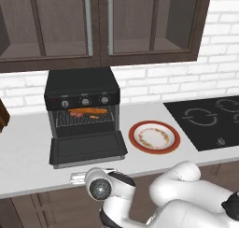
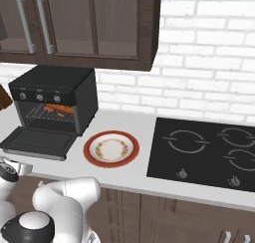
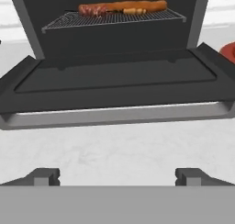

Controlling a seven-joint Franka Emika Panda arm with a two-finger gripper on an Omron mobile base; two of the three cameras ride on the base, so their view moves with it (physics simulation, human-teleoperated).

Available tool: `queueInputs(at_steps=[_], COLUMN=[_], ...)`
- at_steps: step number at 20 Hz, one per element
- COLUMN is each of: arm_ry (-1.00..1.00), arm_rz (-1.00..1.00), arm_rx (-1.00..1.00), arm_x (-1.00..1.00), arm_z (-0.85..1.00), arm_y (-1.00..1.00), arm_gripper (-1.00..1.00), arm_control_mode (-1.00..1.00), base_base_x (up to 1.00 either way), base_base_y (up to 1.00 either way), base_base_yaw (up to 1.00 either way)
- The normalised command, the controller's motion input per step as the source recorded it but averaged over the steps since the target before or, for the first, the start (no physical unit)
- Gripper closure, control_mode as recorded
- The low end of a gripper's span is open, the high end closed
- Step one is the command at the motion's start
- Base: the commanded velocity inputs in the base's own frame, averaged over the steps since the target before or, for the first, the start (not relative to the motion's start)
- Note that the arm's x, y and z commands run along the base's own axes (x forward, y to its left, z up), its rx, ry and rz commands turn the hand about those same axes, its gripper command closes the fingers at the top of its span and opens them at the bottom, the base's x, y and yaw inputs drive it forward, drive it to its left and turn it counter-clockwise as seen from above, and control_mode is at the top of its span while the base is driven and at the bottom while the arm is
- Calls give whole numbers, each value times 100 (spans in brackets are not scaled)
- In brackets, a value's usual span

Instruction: Pick up the kebab skewer and baguette bread, and place them inside the toaster oven. Close the toaster oven door and start by setting the timer.

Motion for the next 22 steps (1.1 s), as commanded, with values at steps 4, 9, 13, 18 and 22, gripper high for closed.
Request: queueInputs(at_steps=[4, 9, 13, 18, 22], arm_ry=[0, 0, 0, 0, 0], arm_rz=[0, 0, 0, 0, 0], arm_rx=[0, 0, 0, 0, 0], arm_x=[30, 20, 22, 23, 13], arm_z=[-2, -3, -10, -14, -22], arm_y=[5, 6, 6, 5, 6], arm_gripper=[-100, -100, -100, -100, -100], arm_control_mode=[-100, -100, -100, -100, -100], base_base_x=[0, 0, 0, 0, 0], base_base_y=[0, 0, 0, 0, 0], base_base_yaw=[0, 0, 0, 0, 0])
